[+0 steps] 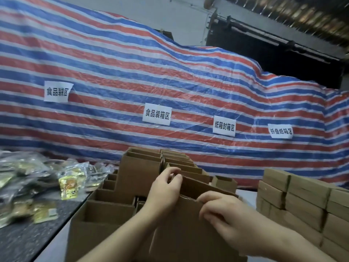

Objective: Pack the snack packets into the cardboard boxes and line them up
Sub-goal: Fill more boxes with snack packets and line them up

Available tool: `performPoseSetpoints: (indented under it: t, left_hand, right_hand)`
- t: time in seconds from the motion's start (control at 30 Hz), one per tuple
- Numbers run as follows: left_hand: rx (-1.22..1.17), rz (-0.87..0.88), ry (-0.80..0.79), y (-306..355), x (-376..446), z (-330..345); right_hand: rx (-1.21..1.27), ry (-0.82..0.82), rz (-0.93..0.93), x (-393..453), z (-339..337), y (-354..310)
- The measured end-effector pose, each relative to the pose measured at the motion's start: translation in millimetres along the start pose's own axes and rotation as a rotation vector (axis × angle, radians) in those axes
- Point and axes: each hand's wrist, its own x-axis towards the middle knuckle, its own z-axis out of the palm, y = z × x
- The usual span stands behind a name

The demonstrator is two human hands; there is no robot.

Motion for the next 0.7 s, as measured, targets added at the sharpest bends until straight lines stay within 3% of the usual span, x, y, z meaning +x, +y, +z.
performPoseSetpoints:
  t: [0.1,0.17,0.27,0.47,0.7]
  left_hand:
    - [0.033,-0.086,0.108,-28,-29,-31]
    - [0.042,-0.147,0.158,-46,-46,-46]
    - [0.051,-0.239,0.231,-74,-65,-62]
    - [0.181,-0.377,0.259,-138,-92,-81]
    - [0.209,-0.279,0.224,-159,-108,-82]
  right_hand:
    - [0.228,0.177,0.044,20,32,-7]
    - [0.209,0.240,0.121,38,57,0]
    - [0.142,0.130,0.283,66,103,9]
    - [0.285,-0.129,0.401,88,188,5]
    - [0.120,-0.087,0.346,85,211,1]
